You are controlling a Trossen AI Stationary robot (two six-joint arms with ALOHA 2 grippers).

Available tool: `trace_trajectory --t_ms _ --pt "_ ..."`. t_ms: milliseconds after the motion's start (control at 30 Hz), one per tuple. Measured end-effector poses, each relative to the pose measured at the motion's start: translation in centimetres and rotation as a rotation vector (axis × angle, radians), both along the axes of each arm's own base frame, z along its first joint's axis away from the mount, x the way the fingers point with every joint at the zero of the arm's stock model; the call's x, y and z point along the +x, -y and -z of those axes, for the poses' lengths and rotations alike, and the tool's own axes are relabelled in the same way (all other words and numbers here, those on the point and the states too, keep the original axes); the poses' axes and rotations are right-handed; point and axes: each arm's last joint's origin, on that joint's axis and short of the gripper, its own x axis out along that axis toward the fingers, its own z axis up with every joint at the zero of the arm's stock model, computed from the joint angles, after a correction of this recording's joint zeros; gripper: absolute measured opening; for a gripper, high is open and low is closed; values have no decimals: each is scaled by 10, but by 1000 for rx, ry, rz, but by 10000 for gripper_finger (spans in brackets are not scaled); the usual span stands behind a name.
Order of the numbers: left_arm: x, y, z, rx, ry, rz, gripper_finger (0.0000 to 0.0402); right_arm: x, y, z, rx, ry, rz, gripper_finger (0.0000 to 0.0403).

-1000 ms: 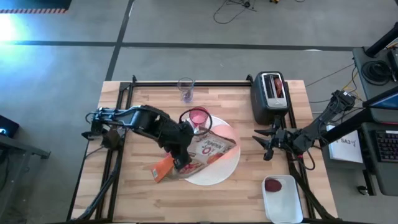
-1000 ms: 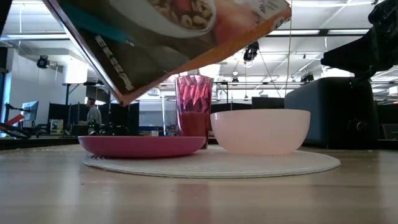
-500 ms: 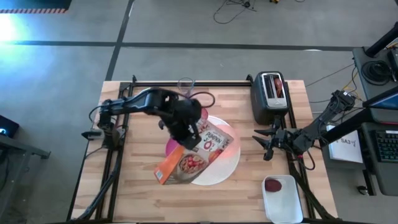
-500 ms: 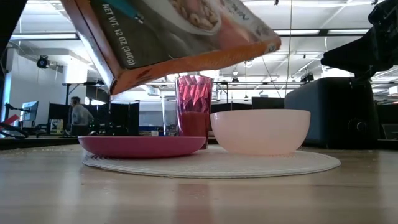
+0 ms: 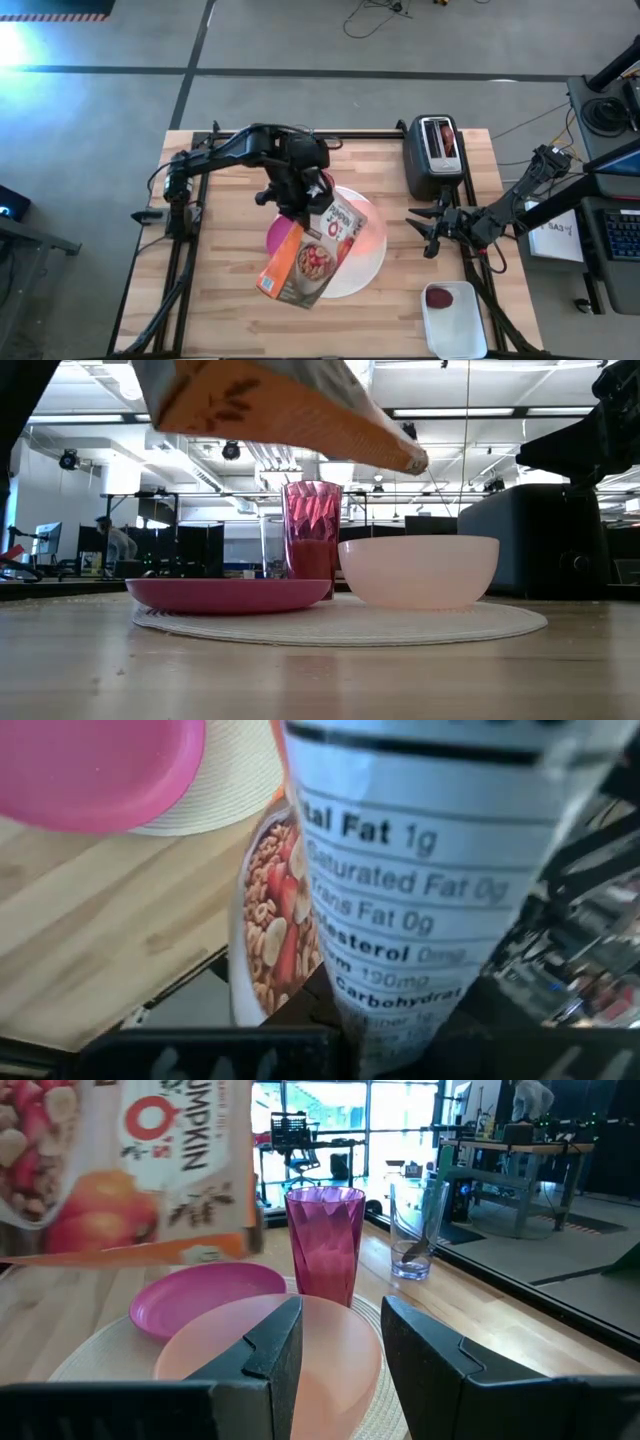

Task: Arrange a breakfast setting
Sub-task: Pour the cereal from the cereal box into the orange bowl on the placemat

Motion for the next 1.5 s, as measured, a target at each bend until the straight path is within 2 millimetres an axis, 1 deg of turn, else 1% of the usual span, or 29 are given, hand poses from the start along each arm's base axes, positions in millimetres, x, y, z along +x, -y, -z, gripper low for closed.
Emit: trace_trajectory --t_ms 100,433,633,1000,1233,1367,1500 --pt "0 -5 1 -38 -27 -35 0 0 0 0 0 0 0 128" --pt "1 -8 5 -172 -96 -79 0 0 0 0 0 0 0 128" --pt "3 -13 13 -270 -151 -86 0 0 0 0 0 0 0 128" --pt "7 -29 20 -345 -156 -127 0 0 0 0 -1 0 0 128" --pt "11 -35 18 -403 -135 -162 0 0 0 0 0 0 0 128" --pt "11 -40 17 -438 -146 -189 0 0 0 0 0 0 0 128" --pt "12 -46 22 -462 -174 -222 0 0 0 0 0 0 0 128"
